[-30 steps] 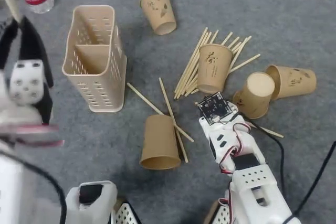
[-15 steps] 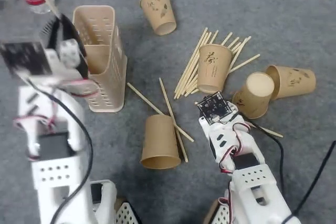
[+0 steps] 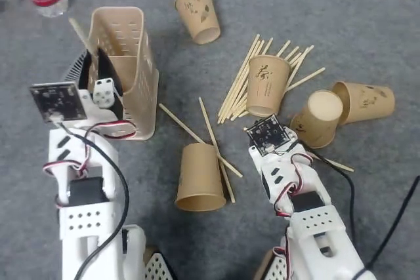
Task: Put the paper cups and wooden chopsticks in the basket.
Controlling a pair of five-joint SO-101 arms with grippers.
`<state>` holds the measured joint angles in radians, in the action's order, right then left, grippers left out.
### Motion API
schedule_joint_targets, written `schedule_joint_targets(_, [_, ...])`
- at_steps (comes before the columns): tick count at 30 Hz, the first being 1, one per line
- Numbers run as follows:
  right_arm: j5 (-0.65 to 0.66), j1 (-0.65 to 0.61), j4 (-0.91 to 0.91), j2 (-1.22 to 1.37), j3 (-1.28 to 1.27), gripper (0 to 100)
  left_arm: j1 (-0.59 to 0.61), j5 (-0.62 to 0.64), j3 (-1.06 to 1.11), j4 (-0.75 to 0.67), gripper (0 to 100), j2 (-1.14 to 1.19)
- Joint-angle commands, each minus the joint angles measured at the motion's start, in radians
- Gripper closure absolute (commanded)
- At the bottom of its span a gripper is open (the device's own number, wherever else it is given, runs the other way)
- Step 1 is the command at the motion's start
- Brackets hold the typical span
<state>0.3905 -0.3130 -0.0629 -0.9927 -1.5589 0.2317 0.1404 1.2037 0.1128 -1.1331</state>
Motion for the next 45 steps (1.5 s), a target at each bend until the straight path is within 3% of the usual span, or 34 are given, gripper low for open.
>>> schedule_joint_targets(1, [0.006, -0.005, 0.021, -0.005, 0.006, 86.8, 0.002, 0.005, -0.007, 0.091, 78, -0.123])
schedule_joint_targets(5, [0.006, -0.005, 0.021, -0.001, 0.006, 81.2, 0.072, 0.011, -0.005, 0.189, 78, -0.262])
schedule_joint_targets(8, [0.006, -0.005, 0.019, 0.001, 0.006, 81.2, 0.206, 0.012, 0.016, 0.288, 78, -0.356])
schedule_joint_targets(14, [0.006, -0.002, -0.048, 0.001, 0.038, 81.1, 0.448, 0.014, 0.173, 0.644, 78, -0.563])
schedule_joint_targets(18, [0.006, 0.056, -0.180, -0.004, 0.167, 81.0, 0.539, 0.011, 0.228, 0.888, 78, -0.709])
schedule_joint_targets(23, [-0.066, 0.219, -0.455, 0.002, 0.514, 80.9, 0.638, 0.005, 0.251, 1.003, 78, -0.684])
schedule_joint_targets(28, [0.002, 0.269, -0.641, 0.002, 0.778, 80.9, 0.643, -0.068, 0.349, 0.941, 78, -0.689])
schedule_joint_targets(33, [0.117, 0.358, -0.714, 0.004, 0.850, 81.0, 0.629, -0.066, 0.403, 0.887, 78, -0.689])
schedule_joint_targets(40, [0.272, 0.694, -0.673, 0.048, 0.853, 81.0, 0.589, -0.072, 0.407, 0.888, 78, -0.689])
schedule_joint_targets(45, [0.265, 0.843, -0.581, 0.305, 0.884, 81.0, 0.588, -0.072, 0.415, 0.887, 78, -0.689])
